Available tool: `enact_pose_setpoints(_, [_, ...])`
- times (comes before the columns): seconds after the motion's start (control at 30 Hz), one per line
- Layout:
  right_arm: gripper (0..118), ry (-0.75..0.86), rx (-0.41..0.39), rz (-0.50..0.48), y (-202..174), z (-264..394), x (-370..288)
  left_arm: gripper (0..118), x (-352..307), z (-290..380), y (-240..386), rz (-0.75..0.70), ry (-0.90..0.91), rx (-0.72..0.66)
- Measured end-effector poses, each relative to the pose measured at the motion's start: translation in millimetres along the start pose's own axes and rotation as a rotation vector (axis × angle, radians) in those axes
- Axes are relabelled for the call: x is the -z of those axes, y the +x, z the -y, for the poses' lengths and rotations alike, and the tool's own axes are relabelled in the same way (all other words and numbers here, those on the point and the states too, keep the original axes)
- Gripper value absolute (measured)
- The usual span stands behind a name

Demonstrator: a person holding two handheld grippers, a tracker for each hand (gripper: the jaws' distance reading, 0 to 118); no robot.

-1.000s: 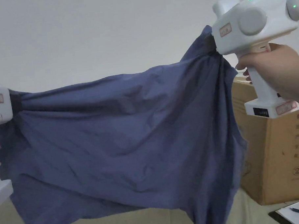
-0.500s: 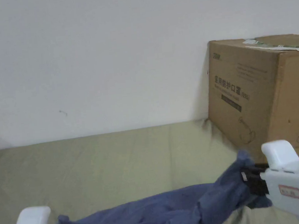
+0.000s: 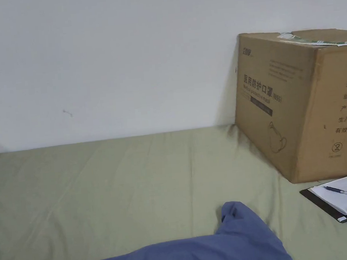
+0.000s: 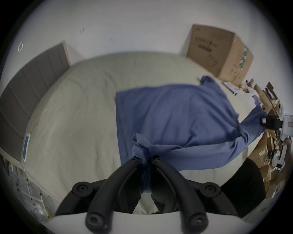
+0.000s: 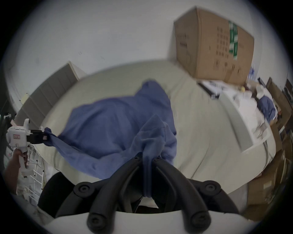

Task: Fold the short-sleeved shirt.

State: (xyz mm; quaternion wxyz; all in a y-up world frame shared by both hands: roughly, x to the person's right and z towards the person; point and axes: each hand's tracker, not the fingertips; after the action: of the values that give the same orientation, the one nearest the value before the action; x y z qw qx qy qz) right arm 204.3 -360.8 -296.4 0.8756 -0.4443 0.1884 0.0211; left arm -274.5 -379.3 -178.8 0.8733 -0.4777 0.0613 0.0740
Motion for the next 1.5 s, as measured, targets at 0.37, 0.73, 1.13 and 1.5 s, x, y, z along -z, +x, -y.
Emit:
enact_pose_setpoints(0.37, [110, -0.064, 0.16, -0.009, 23, -1, 50, 114, 23, 5, -24, -0.031, 0.02, -0.112])
enact_pose_setpoints(0.73, [103, 0.399, 0.014, -0.136, -35, 14, -87, 96, -106, 30, 4, 0.008, 0.402, -0.166])
enact_pose_setpoints(1.13, [0, 0.601, -0.054, -0.217, -97, -14, -129, 0, -145, -62, 12, 0.02, 0.472, -0.079])
enact_pose_setpoints(1.5, [0, 0.469, -0.075, -0.23, -95, -34, -62, 116, 110, -199, -65, 0.018, -0.107, -0.129])
